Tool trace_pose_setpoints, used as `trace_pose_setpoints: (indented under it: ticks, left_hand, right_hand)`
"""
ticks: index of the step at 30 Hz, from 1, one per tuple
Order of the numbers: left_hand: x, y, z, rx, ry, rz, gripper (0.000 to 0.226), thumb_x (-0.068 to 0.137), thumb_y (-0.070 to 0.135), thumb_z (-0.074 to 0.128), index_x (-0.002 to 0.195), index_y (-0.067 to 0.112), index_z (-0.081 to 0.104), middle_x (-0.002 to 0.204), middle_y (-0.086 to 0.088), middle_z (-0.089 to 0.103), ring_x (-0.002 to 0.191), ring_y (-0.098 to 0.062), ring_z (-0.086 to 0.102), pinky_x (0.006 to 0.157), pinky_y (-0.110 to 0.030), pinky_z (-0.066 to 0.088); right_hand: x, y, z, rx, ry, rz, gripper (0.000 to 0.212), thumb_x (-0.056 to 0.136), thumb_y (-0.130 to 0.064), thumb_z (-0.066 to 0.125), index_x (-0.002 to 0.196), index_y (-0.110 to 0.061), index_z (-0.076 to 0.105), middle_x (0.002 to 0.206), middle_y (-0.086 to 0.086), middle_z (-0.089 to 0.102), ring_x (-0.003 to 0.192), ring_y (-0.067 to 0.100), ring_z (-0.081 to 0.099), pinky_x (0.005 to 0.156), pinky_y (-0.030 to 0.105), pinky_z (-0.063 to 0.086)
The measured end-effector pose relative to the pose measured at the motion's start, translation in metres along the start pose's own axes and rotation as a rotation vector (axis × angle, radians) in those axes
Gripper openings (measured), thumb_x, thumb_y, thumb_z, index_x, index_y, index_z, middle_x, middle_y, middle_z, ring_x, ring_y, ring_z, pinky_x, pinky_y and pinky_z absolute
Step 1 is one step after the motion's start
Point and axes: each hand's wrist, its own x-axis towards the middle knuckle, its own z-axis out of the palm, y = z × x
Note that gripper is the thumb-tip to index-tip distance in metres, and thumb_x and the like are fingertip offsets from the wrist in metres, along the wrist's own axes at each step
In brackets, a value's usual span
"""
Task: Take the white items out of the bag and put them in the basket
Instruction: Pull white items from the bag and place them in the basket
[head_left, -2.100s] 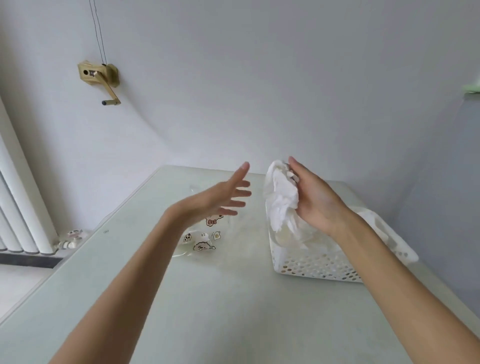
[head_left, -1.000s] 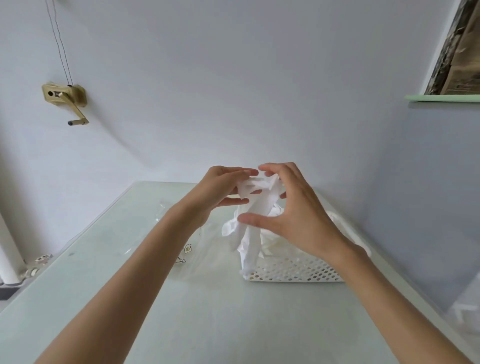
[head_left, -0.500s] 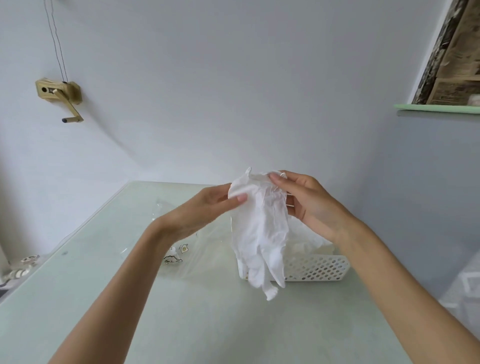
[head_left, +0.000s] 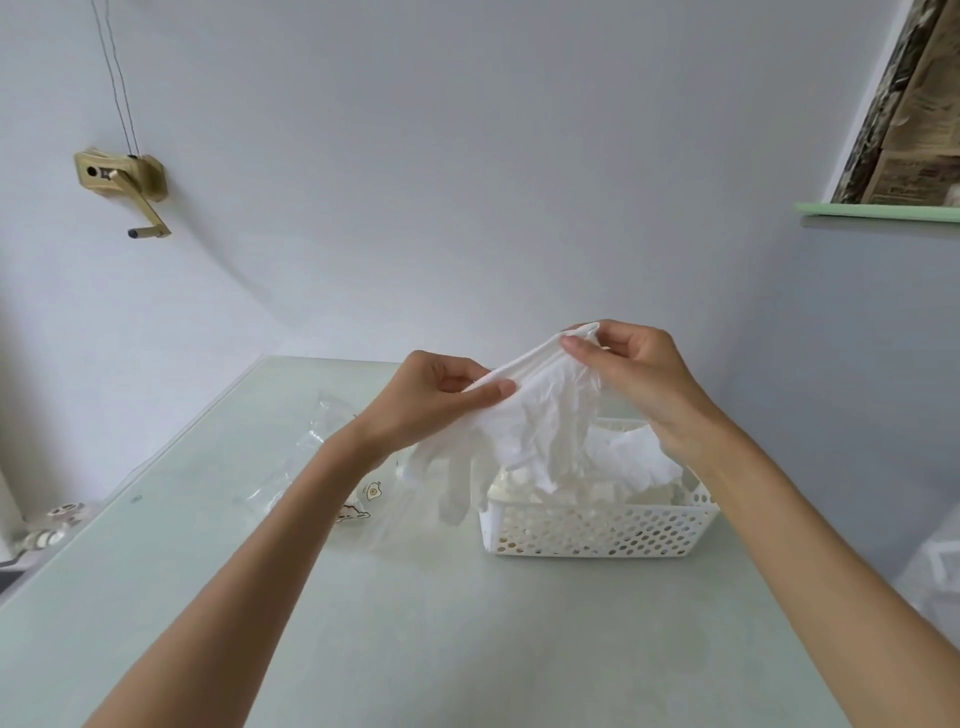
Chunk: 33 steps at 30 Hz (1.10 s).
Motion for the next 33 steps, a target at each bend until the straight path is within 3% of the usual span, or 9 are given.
trace_pose_setpoints:
  ticks: [4,9,13,15,17,21,24,28,33]
  left_hand:
    - [0.005,-0.004,0.0,0.004,-0.039,-0.056,0.017,0.078,0.03,0.078,0.085,0.016,0.073,0.073,0.004,0.069,0.061,-0.008,0.059,0.053,-0.018,0.045]
    - [0.008,-0.005,0.007,-0.066,-0.133,-0.023,0.018,0.072,0.034,0.08,0.084,0.024,0.071,0.08,0.003,0.069,0.073,-0.011,0.063,0.066,-0.021,0.048]
    - [0.01,-0.005,0.01,-0.158,-0.168,-0.054,0.054,0.085,0.062,0.058,0.063,0.012,0.058,0.07,-0.005,0.042,0.071,-0.021,0.037,0.072,-0.03,0.035]
    - [0.014,-0.004,0.011,-0.134,-0.126,-0.078,0.05,0.095,0.047,0.05,0.052,0.024,0.054,0.061,0.007,0.037,0.062,-0.01,0.032,0.067,-0.02,0.034]
    - [0.019,-0.002,0.011,-0.073,-0.066,-0.03,0.037,0.099,0.035,0.048,0.068,0.027,0.065,0.067,0.013,0.052,0.061,-0.004,0.042,0.065,-0.018,0.036]
    - [0.032,0.001,0.017,-0.003,0.123,-0.004,0.025,0.1,0.029,0.047,0.082,0.021,0.063,0.074,0.009,0.06,0.059,0.003,0.052,0.059,-0.009,0.041]
    - [0.043,0.008,0.027,-0.042,0.26,-0.024,0.022,0.099,0.024,0.046,0.084,0.019,0.061,0.075,0.006,0.057,0.065,-0.005,0.052,0.058,-0.014,0.04]
    - [0.052,0.011,0.04,-0.131,0.536,0.024,0.021,0.095,0.023,0.045,0.08,0.017,0.058,0.073,0.006,0.055,0.069,-0.011,0.049,0.065,-0.025,0.041]
    - [0.065,0.008,0.045,0.123,0.682,0.227,0.021,0.099,0.034,0.046,0.088,0.023,0.059,0.071,0.015,0.058,0.07,-0.009,0.054,0.069,-0.03,0.043]
  right_hand:
    - [0.005,0.003,-0.012,0.203,-0.046,0.047,0.011,0.094,-0.019,0.058,0.093,-0.018,0.069,0.079,-0.006,0.063,0.076,0.008,0.059,0.076,0.023,0.044]
    - [0.006,0.001,-0.025,0.308,-0.141,0.05,0.015,0.097,-0.019,0.052,0.096,-0.018,0.067,0.078,-0.009,0.062,0.08,0.008,0.058,0.086,0.026,0.041]
    - [0.007,0.003,-0.033,0.144,-0.069,0.051,0.015,0.097,-0.017,0.052,0.096,-0.018,0.067,0.086,-0.002,0.064,0.088,0.014,0.06,0.087,0.03,0.045]
    - [0.008,0.004,-0.038,0.056,0.002,0.051,0.015,0.097,-0.017,0.053,0.095,-0.019,0.068,0.088,-0.002,0.065,0.084,0.012,0.061,0.078,0.024,0.046]
    - [0.01,0.006,-0.043,0.063,0.028,0.091,0.014,0.095,-0.017,0.056,0.095,-0.021,0.069,0.089,-0.003,0.066,0.084,0.012,0.061,0.077,0.022,0.044]
    - [0.013,0.005,-0.053,0.24,-0.026,0.193,0.013,0.091,-0.017,0.059,0.096,-0.024,0.07,0.095,-0.001,0.063,0.094,0.017,0.056,0.091,0.03,0.04]
    - [0.015,0.004,-0.047,0.309,0.033,0.189,0.015,0.091,-0.014,0.059,0.092,-0.024,0.071,0.099,0.003,0.058,0.095,0.018,0.053,0.1,0.037,0.04]
    - [0.018,0.005,-0.018,0.341,0.263,0.083,0.023,0.09,-0.009,0.054,0.085,-0.025,0.069,0.09,0.008,0.051,0.085,0.021,0.049,0.08,0.035,0.038]
    - [0.028,0.02,-0.009,0.582,0.393,0.173,0.027,0.09,-0.005,0.047,0.079,-0.022,0.064,0.078,0.006,0.049,0.077,0.021,0.046,0.066,0.03,0.038]
